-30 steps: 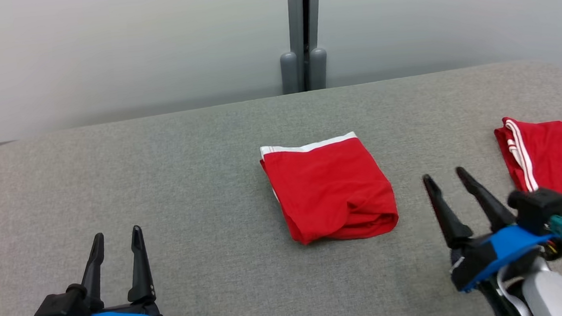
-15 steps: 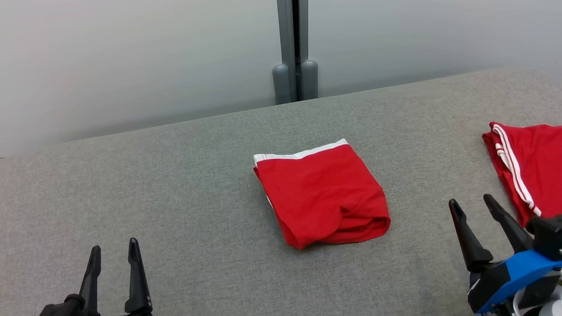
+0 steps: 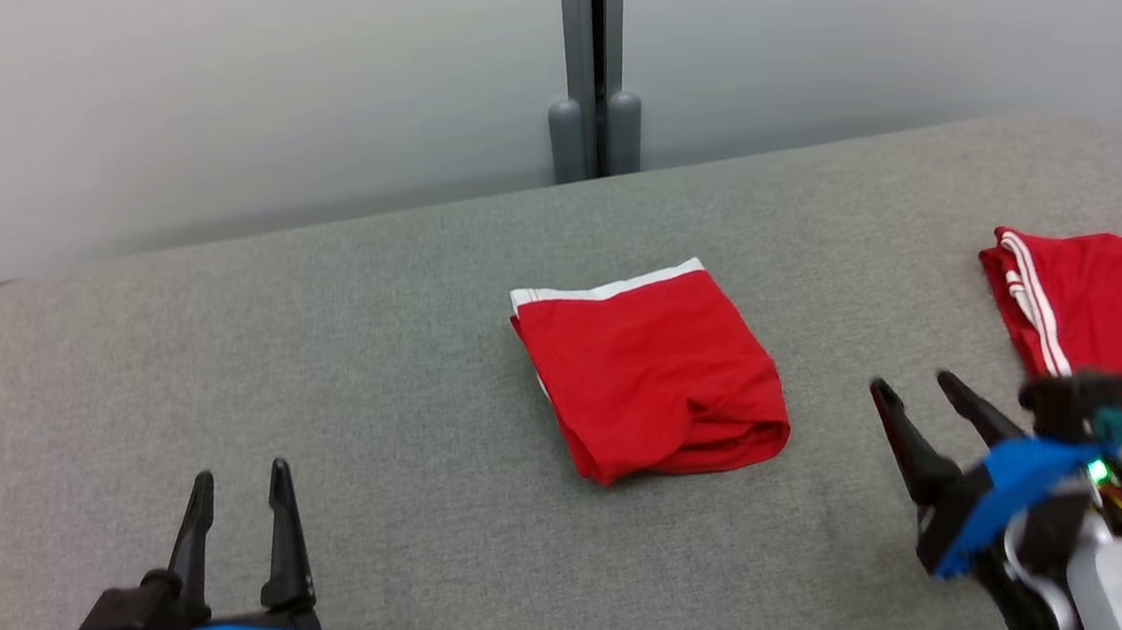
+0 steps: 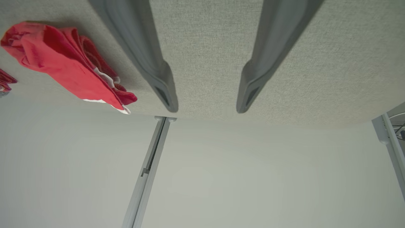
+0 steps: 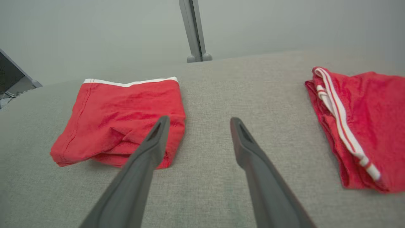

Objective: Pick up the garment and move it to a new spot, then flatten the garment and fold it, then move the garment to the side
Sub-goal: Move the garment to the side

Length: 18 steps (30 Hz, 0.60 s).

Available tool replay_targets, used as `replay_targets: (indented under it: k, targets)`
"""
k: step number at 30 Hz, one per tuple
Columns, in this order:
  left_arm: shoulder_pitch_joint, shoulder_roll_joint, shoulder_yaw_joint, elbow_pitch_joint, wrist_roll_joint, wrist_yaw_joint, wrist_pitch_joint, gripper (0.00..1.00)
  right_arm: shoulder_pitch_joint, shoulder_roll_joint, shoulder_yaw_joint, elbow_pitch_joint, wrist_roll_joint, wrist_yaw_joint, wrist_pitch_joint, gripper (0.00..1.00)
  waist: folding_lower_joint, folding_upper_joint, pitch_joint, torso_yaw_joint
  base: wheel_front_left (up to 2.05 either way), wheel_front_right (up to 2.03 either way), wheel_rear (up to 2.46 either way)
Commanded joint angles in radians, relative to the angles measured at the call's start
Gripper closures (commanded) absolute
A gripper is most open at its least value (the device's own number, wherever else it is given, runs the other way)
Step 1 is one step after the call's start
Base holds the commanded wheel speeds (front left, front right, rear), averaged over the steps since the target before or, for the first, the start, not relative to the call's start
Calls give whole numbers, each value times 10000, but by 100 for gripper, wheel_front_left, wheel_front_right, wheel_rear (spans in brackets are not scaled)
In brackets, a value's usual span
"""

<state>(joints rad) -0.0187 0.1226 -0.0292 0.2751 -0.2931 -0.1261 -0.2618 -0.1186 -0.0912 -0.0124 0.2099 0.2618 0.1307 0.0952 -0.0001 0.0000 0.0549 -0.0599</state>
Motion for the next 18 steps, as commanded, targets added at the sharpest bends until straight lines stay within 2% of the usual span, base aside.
replay_targets:
  k: [1,6,8,13,18]
  targets:
    - [-294,63,-66,-82,54,-77,-43,0,-567,42,-9,56,150,3,569,0,1,0,283,189,0,0,0]
    - [-837,79,-346,-145,141,-77,-43,0,-2426,-91,210,660,494,1,2838,0,1,0,1012,594,0,0,0]
    - [-1161,81,-556,-155,131,-75,-43,0,-3523,-193,329,1410,677,1,3745,0,1,0,1438,917,0,0,0]
    - [-1418,30,-773,-141,74,-54,-41,0,-4612,-274,73,2626,408,1,4271,0,1,0,1842,1301,0,0,0]
    - [-1606,-48,-973,-123,48,-54,-43,0,-5384,-205,-517,4131,-235,3,4267,0,1,0,2221,1619,0,0,0]
